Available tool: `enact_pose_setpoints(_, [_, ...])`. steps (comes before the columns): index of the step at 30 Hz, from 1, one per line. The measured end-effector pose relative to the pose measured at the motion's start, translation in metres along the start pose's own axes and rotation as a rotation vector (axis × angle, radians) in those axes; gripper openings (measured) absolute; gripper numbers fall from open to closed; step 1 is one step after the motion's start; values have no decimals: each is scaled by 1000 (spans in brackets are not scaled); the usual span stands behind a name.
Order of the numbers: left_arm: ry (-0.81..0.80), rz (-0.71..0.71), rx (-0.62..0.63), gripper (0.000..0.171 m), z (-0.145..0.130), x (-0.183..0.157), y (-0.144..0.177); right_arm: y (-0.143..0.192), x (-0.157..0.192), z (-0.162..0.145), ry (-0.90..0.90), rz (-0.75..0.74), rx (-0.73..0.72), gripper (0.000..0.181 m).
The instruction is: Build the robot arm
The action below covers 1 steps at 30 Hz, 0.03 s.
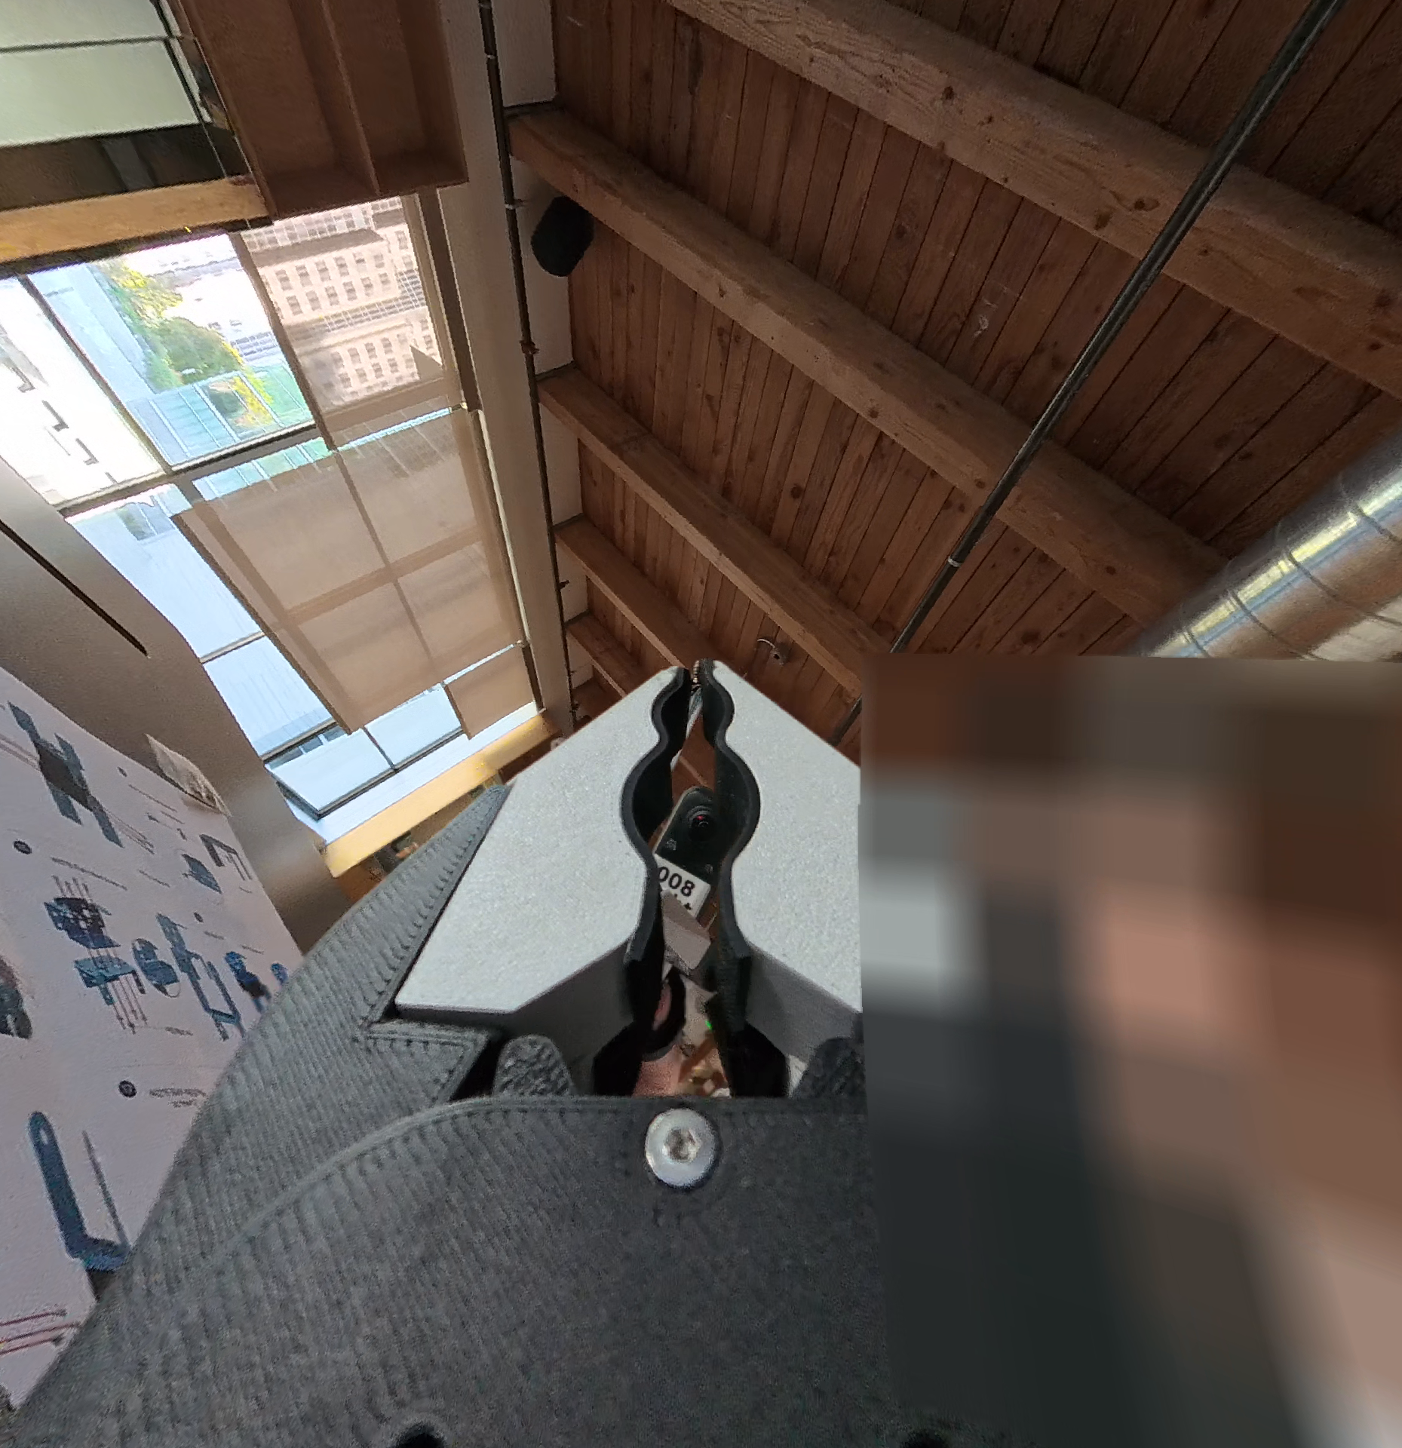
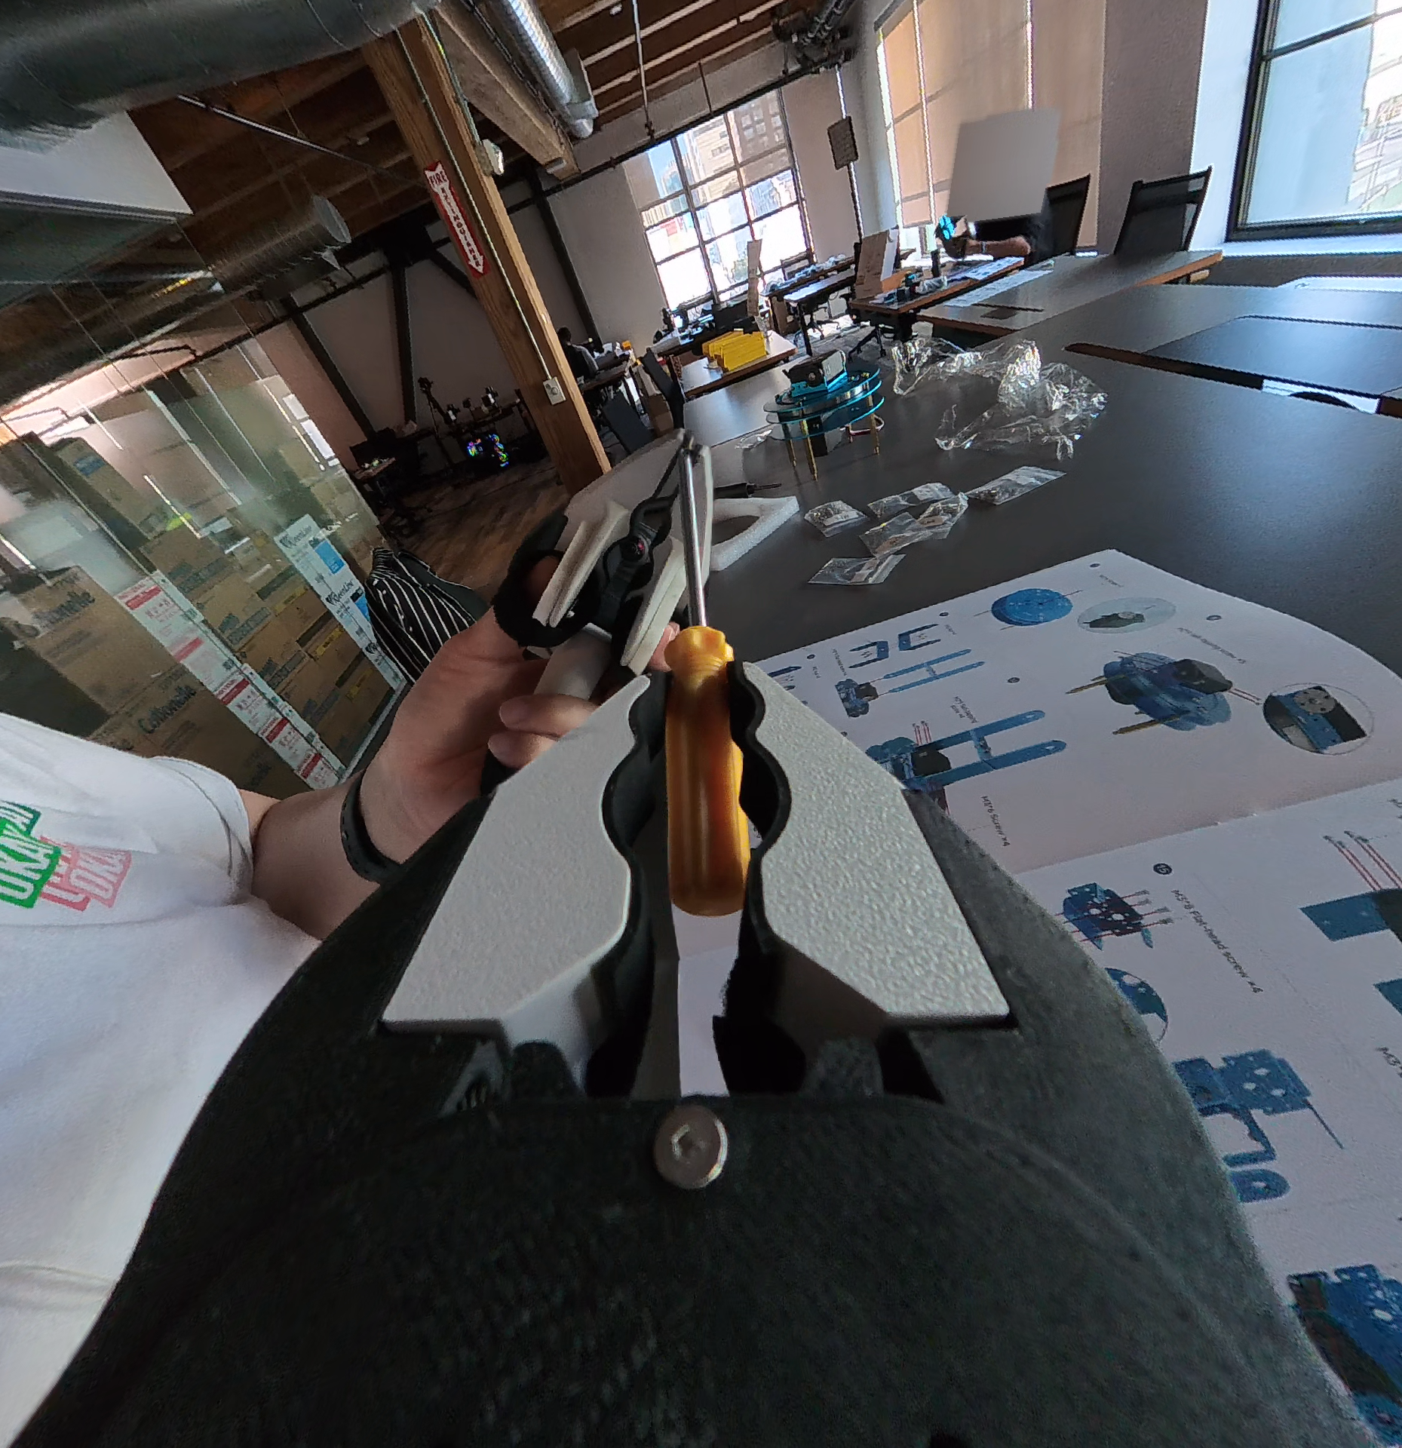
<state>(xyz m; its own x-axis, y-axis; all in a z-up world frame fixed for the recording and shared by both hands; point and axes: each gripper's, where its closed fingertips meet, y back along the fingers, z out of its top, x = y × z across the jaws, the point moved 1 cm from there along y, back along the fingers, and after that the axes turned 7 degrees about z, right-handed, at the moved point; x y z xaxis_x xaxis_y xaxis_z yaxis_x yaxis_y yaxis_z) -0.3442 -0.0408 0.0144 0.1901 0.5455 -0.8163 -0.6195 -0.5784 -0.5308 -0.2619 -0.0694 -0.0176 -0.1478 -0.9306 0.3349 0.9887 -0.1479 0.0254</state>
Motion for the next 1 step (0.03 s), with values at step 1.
enact_pose_setpoints(1, [-13, 2, -2, 1, 0, -1, 0, 0, 0, 0, -8, 0, -2, 14])
